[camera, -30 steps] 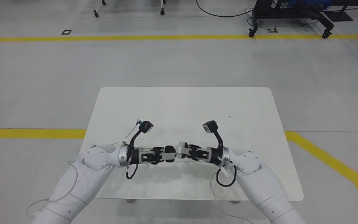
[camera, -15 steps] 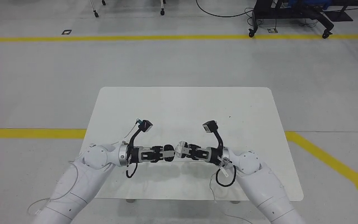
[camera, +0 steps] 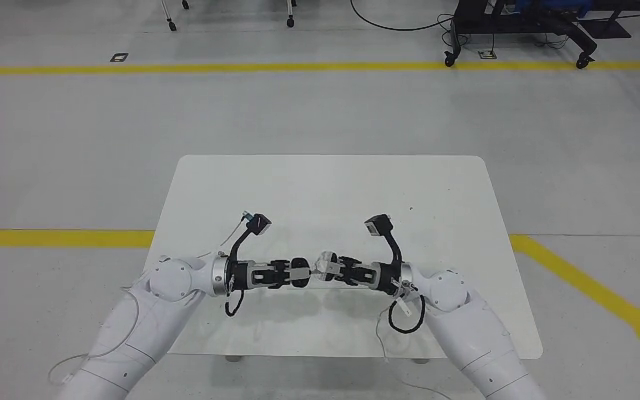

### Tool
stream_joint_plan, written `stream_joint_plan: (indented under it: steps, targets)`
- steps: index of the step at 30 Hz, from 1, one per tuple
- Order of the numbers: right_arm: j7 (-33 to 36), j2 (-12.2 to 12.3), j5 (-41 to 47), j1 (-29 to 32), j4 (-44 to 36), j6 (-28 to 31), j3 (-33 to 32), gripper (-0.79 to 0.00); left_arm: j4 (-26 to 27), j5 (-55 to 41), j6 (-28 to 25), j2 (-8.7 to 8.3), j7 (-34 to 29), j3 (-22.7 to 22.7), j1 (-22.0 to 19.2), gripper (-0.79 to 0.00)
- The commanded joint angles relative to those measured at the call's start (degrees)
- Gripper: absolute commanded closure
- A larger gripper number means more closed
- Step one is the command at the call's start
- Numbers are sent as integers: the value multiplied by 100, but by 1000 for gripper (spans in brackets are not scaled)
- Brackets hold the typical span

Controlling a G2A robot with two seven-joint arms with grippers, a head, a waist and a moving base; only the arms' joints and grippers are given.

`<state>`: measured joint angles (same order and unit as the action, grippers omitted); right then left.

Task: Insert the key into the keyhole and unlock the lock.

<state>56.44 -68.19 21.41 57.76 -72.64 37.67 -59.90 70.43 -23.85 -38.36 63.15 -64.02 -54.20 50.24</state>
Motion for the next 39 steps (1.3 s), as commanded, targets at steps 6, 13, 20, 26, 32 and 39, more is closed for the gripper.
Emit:
stream_joint_plan:
  steps: [6,13,20,26,32,39]
  targets:
    - [537,81,170,19,1,-332,-142,-332,-48,189,199,-45,-382,-37,-49,0]
    - [807,167,17,66,-52,-767,-284,-308,-35,304,423,-73,-612,-39,-112,0]
    - [887,158,-86,50,-85,-1003,-124,-289,-34,383,478,-40,-638,99,-151,0]
    - [981,142,-114,-13,-51,-1100,10,-289,-92,357,467,-16,-650,153,-195,0]
    - [967,136,-131,-44,-19,-1100,62,-222,-115,368,467,0,-652,192,-226,0]
    - [947,134,-130,-45,10,-1111,107,-68,-120,375,450,17,-624,227,-230,0]
